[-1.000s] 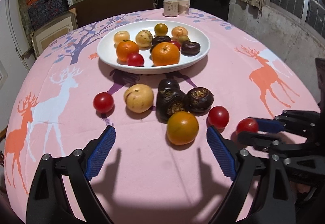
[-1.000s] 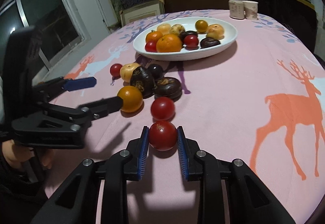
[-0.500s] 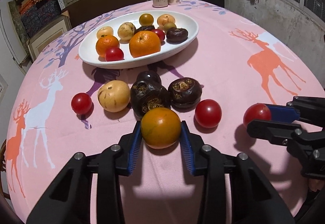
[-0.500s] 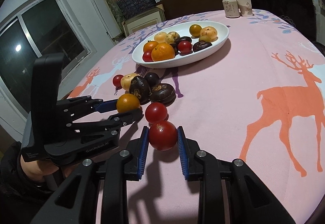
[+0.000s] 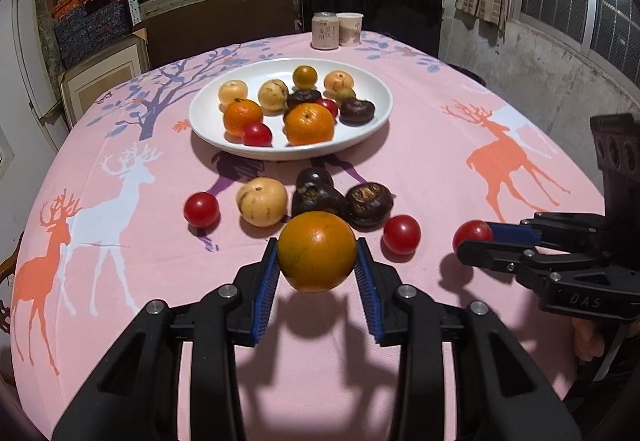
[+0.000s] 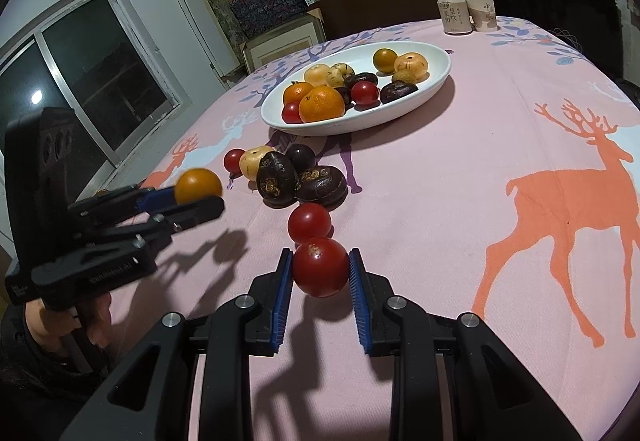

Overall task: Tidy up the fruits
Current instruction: 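Carry both tomatoes onto the white plate and open both tools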

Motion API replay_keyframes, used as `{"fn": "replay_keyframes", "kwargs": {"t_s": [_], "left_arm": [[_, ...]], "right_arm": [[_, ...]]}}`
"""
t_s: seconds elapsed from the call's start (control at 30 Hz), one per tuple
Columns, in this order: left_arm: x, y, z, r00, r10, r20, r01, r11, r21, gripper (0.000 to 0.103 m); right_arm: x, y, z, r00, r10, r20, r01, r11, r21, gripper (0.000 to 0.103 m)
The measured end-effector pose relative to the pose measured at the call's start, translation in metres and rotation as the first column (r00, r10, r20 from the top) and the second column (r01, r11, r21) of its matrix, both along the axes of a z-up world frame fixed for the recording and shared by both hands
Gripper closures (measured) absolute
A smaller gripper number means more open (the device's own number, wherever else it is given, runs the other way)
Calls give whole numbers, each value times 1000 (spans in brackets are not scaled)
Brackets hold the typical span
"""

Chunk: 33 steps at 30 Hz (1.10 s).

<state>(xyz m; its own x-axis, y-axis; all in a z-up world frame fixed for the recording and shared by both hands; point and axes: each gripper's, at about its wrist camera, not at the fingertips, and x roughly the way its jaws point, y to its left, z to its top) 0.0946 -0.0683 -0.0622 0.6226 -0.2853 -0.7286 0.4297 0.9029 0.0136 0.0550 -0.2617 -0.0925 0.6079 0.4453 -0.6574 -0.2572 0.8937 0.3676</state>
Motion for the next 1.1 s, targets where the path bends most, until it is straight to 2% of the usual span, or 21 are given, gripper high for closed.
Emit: {"fn": "replay_keyframes", "kwargs": {"t_s": [0.1,0.23,0.33,0.43,0.67,0.9,0.93,0.97,1.0,1.03,1.07,1.1], "left_arm": [[11,7,10,1000,4,2,-4,1000,-20,67],[39,10,24,1000,10,8,-10,999,-40,67],[70,6,33,1000,18,22,-17,999,-40,67],[108,2,38,999,33,20,-32,998,-49,67],[195,-11,23,995,91,-29,-92,995,-34,67],[234,-17,8,992,108,-57,-110,994,-25,66],[236,-16,7,992,111,-61,-113,993,-31,65],[237,-14,8,992,110,-65,-113,993,-46,57],[236,-12,9,992,115,-57,-119,991,-55,51],[233,-9,12,991,126,-41,-128,990,-65,40],[229,-7,16,991,130,-27,-132,989,-73,35],[225,-4,21,991,131,-13,-132,988,-80,35]], "right_arm": [[4,1,15,1000,15,21,-14,1000,-23,75],[26,-2,52,996,19,83,-14,998,-62,75],[60,-8,75,995,12,104,-4,997,-72,75],[101,-11,85,996,-7,94,14,997,-72,75],[194,-2,74,997,-52,50,56,994,-94,75],[243,5,49,997,-78,8,78,992,-101,74],[247,6,46,997,-75,5,75,993,-95,74],[250,6,45,998,-68,3,68,994,-90,69],[250,6,45,998,-61,6,61,994,-91,57],[248,7,47,997,-70,25,72,992,-100,51],[245,6,50,996,-74,41,77,992,-96,50],[241,5,53,996,-74,46,78,993,-89,50]]}}
